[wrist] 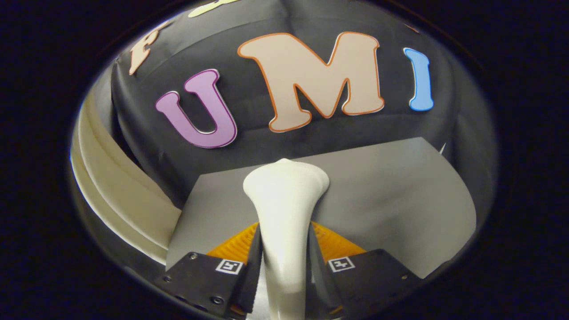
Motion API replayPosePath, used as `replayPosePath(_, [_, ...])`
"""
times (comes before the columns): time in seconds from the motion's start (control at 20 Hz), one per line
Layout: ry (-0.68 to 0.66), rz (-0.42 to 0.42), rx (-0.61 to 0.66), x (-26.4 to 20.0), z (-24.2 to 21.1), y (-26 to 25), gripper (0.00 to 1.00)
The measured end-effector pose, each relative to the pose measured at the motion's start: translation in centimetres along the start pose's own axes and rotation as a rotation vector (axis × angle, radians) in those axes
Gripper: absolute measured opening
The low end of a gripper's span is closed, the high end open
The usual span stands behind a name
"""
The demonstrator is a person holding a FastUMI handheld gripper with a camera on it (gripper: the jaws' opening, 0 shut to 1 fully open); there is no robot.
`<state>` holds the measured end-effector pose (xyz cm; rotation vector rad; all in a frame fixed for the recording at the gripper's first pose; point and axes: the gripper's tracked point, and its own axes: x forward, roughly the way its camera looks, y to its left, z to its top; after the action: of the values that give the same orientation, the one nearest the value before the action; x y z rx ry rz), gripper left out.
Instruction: Iron the clothes twice with a garment steamer, once on the left side and once on the right side.
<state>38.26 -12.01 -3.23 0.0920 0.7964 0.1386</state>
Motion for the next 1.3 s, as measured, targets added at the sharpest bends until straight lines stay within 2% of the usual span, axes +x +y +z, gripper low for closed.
replayPosePath(0.25, [0.041, 0.043, 0.043, -0.1, 0.3, 0.4, 0.46])
replayPosePath(0.4, [-0.032, 0.048, 0.071, -1.4, 1.5, 0.1, 0.43])
replayPosePath(0.55, [-0.099, 0.039, 0.136, -4.7, 1.8, -0.5, 0.42])
replayPosePath(0.7, [-0.175, -0.008, 0.121, -7.9, 1.7, -0.5, 0.42])
replayPosePath(0.9, [-0.252, -0.058, 0.064, -11.0, 0.1, 1.1, 0.41])
replayPosePath(1.3, [-0.339, -0.07, 0.068, -13.1, -5.9, 6.5, 0.4])
